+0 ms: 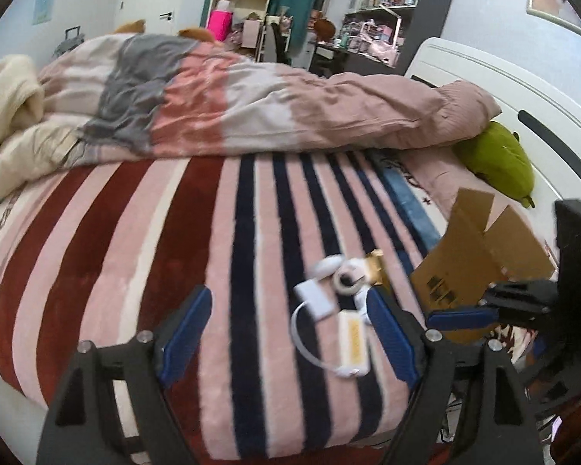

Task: Organize rigid objects
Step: 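Grasp the white KATO tube box with the right gripper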

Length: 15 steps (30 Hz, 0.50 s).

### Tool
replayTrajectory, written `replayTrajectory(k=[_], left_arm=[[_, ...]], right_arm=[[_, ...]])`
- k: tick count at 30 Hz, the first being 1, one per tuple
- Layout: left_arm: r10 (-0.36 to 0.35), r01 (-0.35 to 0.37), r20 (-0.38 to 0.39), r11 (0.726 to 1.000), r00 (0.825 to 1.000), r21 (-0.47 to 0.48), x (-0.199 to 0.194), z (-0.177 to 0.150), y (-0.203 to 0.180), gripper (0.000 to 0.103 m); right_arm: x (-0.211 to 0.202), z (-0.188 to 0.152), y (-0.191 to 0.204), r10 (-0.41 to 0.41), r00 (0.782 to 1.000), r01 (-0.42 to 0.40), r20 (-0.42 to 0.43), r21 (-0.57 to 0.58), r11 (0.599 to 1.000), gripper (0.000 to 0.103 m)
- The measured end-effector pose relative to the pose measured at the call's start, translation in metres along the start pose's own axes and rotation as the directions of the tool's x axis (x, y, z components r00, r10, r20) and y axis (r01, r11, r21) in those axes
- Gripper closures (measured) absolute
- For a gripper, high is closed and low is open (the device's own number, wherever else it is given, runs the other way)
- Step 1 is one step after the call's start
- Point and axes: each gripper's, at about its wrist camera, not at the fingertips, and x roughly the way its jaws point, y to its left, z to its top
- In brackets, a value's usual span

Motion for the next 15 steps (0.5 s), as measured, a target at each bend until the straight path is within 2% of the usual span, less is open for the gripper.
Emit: replayTrajectory(k=[2,4,8,11,15], left_arm=[[-0.010,0.010,-0.005,1.000,1.000,-0.013,0.004,-0.010,0.011,0.023],[-0.020,0.019,-0.006,1.000,1.000,-0.019,0.007,-0.020,0.020,0.023],[-0.033,0.033,-0.003,0.999,0.999,-0.023,0.013,-0.033,0.036,0.023],[-0.061,0.061,0.004,0.997,0.998,-0.037,0.016,-0.040,0.047,0.023],[-0.092,0.092,0.016,0.995,0.996,-0.040,0.015,-0.047,0.056,0.023]], right_arm=[[0.023,-0.008,-0.003,-0.040,0.999,0.041,-0.036,0.040,0.998,0.055],[0.045,-0.018,-0.012,-0.118,0.990,0.125,-0.073,0.105,0.987,0.055],[0.078,-0.037,-0.034,-0.253,0.962,0.271,-0.103,0.257,0.927,0.055],[0.092,-0.045,-0.045,-0.288,0.953,0.303,-0.097,0.366,0.880,0.055],[0.107,-0.044,-0.049,-0.340,0.930,0.367,-0.139,0.382,0.848,0.055]])
